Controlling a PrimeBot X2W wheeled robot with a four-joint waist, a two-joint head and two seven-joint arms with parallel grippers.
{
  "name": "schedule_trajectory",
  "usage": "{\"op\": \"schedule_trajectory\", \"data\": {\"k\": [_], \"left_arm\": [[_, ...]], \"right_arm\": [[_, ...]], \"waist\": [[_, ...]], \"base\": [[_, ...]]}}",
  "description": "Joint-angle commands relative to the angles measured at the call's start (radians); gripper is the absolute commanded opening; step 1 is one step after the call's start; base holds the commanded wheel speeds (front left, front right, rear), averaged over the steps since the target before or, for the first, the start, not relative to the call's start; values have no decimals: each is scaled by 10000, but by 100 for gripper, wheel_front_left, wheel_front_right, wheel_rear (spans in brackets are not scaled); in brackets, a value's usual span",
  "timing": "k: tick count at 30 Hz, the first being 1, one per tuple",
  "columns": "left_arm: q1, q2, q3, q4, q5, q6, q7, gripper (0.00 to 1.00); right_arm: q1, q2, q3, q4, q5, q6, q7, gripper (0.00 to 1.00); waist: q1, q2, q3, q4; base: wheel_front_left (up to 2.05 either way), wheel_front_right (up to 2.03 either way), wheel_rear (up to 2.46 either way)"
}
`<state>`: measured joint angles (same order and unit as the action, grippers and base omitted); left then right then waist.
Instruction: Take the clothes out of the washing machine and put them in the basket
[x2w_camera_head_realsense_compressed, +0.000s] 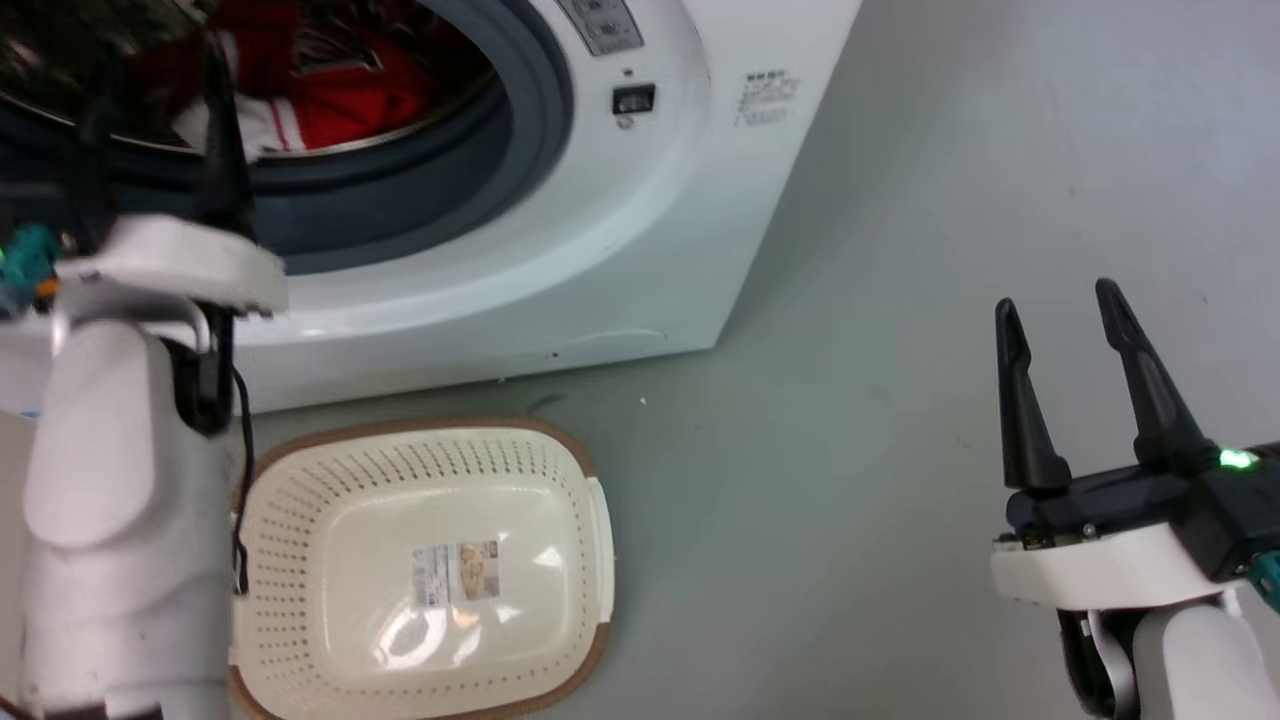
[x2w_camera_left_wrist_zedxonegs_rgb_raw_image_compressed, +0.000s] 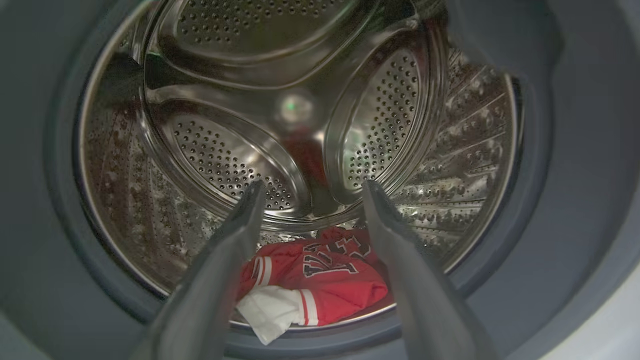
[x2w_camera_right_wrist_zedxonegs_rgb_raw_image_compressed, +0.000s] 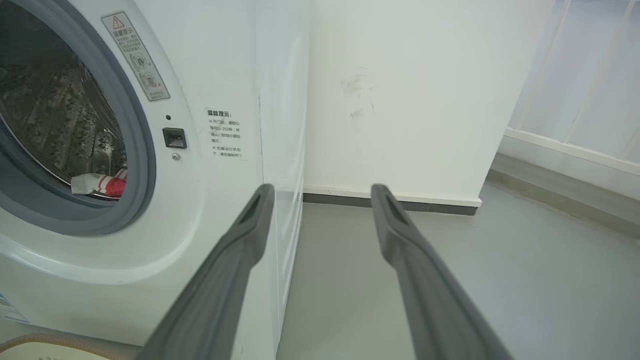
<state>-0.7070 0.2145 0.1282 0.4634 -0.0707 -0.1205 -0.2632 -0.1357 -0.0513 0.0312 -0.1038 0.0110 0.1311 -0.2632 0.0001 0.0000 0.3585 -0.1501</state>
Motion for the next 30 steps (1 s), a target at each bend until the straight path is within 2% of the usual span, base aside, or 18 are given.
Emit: {"op": "schedule_trajectory", "data": {"k": [1,8,10,15,22,30], "left_arm": [[-710,194,-56,506,29,-29,-24,100],[-3131,1151,-686,2791,40,-75,610,100],[-3444,1293,-809,3038,70,-80,794,100],[-4861,1713,-1874,3944,14,-86,1725,100],[-6321,2131,-3277,4979,-1033,-90,3896,100],[-7621,2607,-4503,5308,-2030,-90,6248,100]], "right_arm": [[-278,21,-17,-85,93,-7,-25,100],[-849,20,-142,-201,468,-7,-25,100],[-922,20,-159,-219,528,-7,-25,100],[-1177,20,-286,-337,812,-7,-25,100],[-1426,20,-367,-461,1047,-7,-25,100],[-1691,20,-421,-557,1295,-7,-25,100]], "waist": [[-1,0,914,-522],[-1,0,1939,-930],[-1,0,2073,-973],[-1,0,2579,-1075],[-1,0,3204,-1199],[-1,0,3967,-1337]], "base": [[0,0,0],[0,0,0],[0,0,0],[0,0,0],[0,0,0],[0,0,0]]}}
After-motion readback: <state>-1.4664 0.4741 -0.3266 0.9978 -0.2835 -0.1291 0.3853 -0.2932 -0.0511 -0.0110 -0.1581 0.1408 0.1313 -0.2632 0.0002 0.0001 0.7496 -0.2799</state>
